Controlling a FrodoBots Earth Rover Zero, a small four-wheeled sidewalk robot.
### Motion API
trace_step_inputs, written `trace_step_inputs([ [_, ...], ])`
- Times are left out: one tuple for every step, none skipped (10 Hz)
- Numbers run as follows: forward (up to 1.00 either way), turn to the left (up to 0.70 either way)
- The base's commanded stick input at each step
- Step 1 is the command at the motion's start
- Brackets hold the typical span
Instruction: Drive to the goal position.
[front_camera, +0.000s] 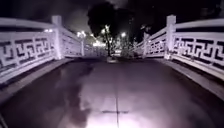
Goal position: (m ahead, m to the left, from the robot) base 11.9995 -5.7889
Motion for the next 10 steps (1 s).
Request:
trace_step_inputs([
  [0.45, 0.00],
  [0.45, 0.00],
  [0.45, 0.00],
  [0.45, 0.00],
  [0.45, 0.00],
  [0.45, 0.00],
  [0.45, 0.00],
  [0.45, 0.00],
  [0.45, 0.00],
  [0.45, 0.00],
])
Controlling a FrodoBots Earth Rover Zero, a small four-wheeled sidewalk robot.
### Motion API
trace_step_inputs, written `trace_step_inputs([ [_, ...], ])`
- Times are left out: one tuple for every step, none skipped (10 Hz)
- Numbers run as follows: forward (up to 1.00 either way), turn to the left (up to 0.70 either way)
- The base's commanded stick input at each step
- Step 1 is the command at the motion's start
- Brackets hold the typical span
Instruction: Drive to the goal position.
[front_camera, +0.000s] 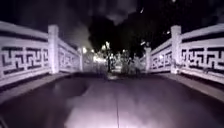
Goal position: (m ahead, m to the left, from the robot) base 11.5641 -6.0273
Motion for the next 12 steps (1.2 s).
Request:
trace_step_inputs([
  [0.45, 0.00],
  [0.45, 0.00],
  [0.45, 0.00],
  [0.45, 0.00],
  [0.45, 0.00],
  [0.45, 0.00],
  [0.45, 0.00],
  [0.45, 0.00],
  [0.45, 0.00],
  [0.45, 0.00],
  [0.45, 0.00],
  [0.45, 0.00],
])
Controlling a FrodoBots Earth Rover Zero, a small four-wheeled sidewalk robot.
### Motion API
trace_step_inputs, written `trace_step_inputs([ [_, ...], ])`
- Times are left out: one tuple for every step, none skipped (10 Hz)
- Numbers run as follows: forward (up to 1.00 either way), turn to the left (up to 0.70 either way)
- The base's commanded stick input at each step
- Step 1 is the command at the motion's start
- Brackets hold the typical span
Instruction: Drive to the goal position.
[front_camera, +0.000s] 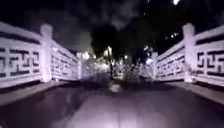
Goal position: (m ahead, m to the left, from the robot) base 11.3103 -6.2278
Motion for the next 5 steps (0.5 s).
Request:
trace_step_inputs([
  [0.45, 0.00],
  [0.45, 0.00],
  [0.45, 0.00],
  [0.45, 0.00],
  [0.45, 0.00],
])
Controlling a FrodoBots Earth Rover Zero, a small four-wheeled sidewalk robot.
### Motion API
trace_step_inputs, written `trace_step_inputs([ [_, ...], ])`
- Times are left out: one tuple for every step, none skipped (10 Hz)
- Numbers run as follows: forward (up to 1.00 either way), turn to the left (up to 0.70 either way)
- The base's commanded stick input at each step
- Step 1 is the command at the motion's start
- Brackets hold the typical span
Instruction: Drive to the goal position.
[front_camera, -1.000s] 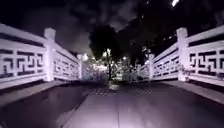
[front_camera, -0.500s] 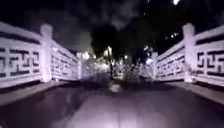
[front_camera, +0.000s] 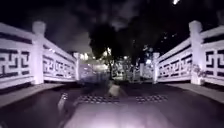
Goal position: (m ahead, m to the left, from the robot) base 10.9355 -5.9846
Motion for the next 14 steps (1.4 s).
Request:
trace_step_inputs([
  [0.45, 0.00],
  [0.45, 0.00],
  [0.45, 0.00],
  [0.45, 0.00],
  [0.45, 0.00],
  [0.45, 0.00],
  [0.45, 0.00],
  [0.45, 0.00],
  [0.45, 0.00],
  [0.45, 0.00],
  [0.45, 0.00],
  [0.45, 0.00],
  [0.45, 0.00],
  [0.45, 0.00],
])
